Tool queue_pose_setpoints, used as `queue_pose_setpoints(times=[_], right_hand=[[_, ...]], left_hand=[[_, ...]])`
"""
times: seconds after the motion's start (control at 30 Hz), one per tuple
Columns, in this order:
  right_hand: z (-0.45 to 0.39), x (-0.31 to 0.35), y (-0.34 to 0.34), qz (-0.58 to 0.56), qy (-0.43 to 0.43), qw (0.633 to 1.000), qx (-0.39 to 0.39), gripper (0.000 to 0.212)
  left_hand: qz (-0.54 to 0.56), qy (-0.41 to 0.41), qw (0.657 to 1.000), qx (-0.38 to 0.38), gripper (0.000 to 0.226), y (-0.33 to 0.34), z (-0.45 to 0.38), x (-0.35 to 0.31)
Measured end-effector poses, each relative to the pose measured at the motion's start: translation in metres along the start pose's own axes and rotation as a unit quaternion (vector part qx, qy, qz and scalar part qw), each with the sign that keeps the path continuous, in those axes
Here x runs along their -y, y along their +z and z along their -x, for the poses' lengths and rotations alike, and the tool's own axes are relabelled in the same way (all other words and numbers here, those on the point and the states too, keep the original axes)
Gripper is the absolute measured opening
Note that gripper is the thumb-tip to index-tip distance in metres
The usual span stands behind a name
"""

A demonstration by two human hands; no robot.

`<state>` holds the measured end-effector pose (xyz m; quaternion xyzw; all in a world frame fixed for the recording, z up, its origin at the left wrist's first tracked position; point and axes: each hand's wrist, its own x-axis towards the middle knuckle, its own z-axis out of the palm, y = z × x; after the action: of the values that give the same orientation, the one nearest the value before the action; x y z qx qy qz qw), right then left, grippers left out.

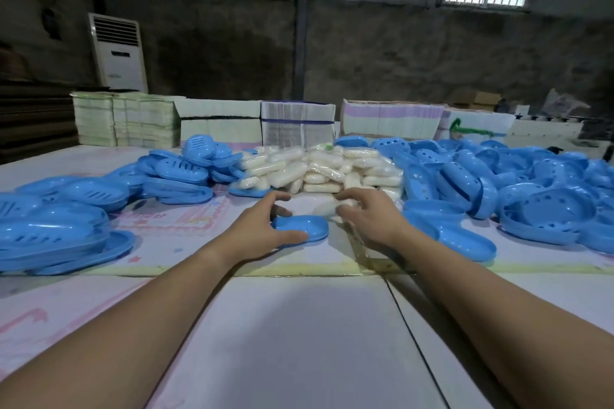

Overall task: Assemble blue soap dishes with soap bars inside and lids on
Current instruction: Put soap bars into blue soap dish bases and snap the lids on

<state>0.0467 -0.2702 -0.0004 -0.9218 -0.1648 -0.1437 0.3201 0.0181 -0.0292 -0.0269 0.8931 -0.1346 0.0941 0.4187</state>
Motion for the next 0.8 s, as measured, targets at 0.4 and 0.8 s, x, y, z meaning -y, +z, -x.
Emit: queue_pose_setpoints(times=[0.4, 0.8], right_hand=[[0.01, 0.023, 0.012, -0.003, -0.137, 0.99, 0.046, 0.036], [0.0, 0.012, -0.017, 0.048, -0.034, 0.998, -0.027, 0.016]], left_hand=[[0.01, 0.015, 1.0, -0.014, 0.061, 0.006, 0.002, -0.004], [-0.016, 0.024, 1.0, 0.001, 0.049, 0.007, 0.002, -0.009]])
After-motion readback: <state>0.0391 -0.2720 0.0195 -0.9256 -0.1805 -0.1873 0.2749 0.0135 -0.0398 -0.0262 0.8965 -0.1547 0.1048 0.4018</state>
